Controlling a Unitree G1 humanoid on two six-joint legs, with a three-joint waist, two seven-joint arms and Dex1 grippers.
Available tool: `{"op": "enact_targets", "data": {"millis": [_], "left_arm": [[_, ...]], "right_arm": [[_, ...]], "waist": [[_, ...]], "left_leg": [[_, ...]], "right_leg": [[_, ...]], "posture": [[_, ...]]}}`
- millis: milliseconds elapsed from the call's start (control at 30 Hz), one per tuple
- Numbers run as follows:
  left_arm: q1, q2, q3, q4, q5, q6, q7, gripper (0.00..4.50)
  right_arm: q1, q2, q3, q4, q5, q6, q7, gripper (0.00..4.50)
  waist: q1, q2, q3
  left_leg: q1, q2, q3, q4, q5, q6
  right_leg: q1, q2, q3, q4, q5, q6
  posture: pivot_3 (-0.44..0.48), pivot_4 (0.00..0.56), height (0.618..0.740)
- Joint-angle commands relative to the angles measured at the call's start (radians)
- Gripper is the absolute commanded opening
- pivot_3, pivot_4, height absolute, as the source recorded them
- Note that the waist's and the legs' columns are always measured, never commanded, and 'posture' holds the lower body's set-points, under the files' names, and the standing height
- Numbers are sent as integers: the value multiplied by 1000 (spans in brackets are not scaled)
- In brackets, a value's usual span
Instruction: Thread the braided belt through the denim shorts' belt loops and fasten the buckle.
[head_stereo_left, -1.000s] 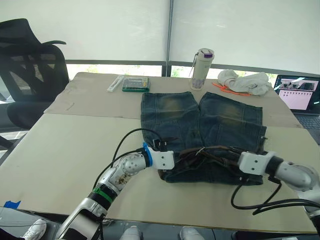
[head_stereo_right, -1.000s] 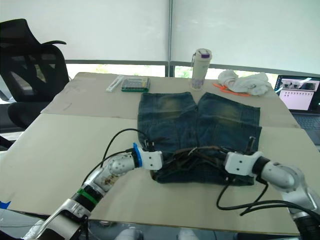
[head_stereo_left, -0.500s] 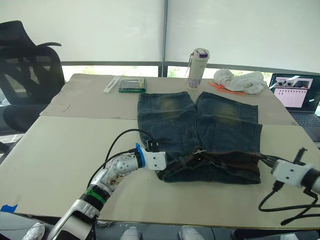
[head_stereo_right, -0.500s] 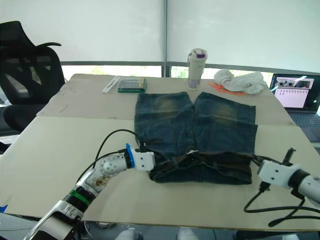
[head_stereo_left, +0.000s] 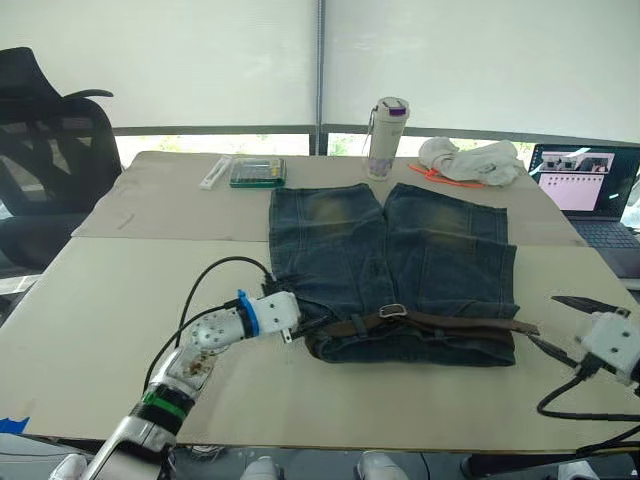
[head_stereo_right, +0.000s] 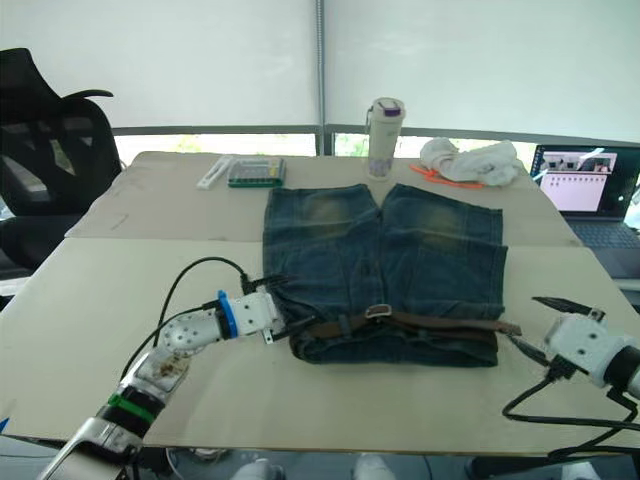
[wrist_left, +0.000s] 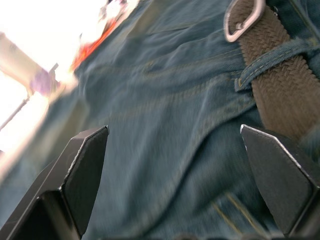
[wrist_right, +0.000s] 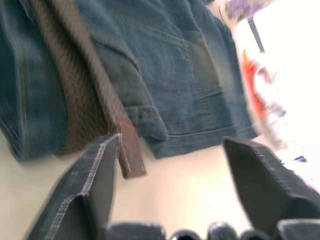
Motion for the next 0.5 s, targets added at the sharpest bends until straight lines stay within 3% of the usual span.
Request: {"op": "enact_targets", "data": {"millis": [33,267,500], "left_arm": [[49,34,73,-186,-177,243,-67,4500],[238,115,156,-446,-306,514,-84,4500],[337,138,194,-533,-318,592,-71,4500]], "right_arm": [[22,32,-75,-39,185,179,97,4457],[47,93,-107,-58,321,369,252,4457],[13,127,-121,4,276,369,275,4457]], "waist": [[3,0,0],[6,1,1],[9,1,1]], "left_leg": [[-1,0,0,0,0,0],[-1,1,0,0,0,0],[-1,1,0,1,0,0]], "right_leg": [[0,0,-1,0,0,0],[-1,0,-1,0,-1,-1],[-2,0,-1,0,-5,3]], "posture": [[0,150,737],[0,150,737],[0,150,737]]}}
